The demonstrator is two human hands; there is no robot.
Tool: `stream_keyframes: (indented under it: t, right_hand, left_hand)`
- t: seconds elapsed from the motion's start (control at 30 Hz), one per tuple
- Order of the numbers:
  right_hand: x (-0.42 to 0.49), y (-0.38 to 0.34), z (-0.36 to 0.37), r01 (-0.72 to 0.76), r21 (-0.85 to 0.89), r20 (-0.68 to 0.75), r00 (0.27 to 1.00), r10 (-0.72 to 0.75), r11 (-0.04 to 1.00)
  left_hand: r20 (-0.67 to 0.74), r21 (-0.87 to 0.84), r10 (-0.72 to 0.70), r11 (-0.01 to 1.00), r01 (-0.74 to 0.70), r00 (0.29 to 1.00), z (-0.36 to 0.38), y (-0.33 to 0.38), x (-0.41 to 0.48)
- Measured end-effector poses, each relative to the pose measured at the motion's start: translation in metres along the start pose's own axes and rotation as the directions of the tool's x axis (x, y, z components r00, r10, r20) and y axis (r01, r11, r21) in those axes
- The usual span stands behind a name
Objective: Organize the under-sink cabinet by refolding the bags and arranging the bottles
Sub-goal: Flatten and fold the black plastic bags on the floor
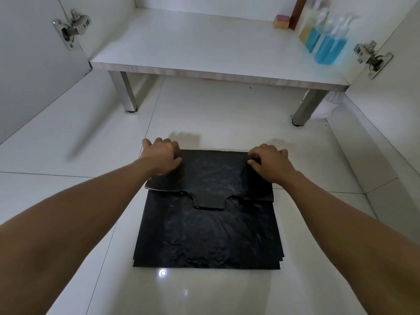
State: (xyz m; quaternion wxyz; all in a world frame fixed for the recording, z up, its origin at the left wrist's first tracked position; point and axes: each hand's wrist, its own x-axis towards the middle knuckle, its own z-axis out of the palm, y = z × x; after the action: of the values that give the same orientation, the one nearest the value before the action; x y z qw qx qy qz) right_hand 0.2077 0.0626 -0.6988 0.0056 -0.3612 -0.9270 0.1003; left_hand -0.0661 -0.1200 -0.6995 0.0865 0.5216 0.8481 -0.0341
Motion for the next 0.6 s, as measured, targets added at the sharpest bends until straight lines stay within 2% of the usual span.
stream_keyframes:
  t: [0.1, 0.23, 0.33, 0.5, 0.6]
  right_hand:
    - [0.029, -0.003, 0.001, -0.054, -0.083, 0.162, 0.984, 0.067, 0.995]
    - [0.059, 0.002, 0.001, -0.052, -0.157, 0.391, 0.914, 0.111, 0.986]
    - [0.072, 0.006, 0.006, -0.026, -0.181, 0.399, 0.912, 0.098, 0.983]
    - [0.088, 0.010, 0.011, -0.064, -0.184, 0.398, 0.907, 0.134, 0.981]
    - [0.096, 0.010, 0.004, -0.101, -0.165, 0.312, 0.938, 0.149, 0.981]
  left_hand:
    - [0.083, 0.032, -0.008, 0.999, 0.005, 0.996, -0.003, 0.004, 0.030]
    - [0.253, 0.027, 0.014, 0.999, -0.022, 0.967, -0.001, 0.000, 0.059]
    - [0.277, 0.029, 0.069, 0.996, -0.081, 0.958, 0.002, -0.001, 0.072]
    - [0.279, -0.010, 0.020, 1.000, -0.017, 0.960, 0.002, 0.001, 0.085]
    - [0.189, -0.017, -0.026, 0.999, 0.030, 0.982, -0.004, -0.001, 0.091]
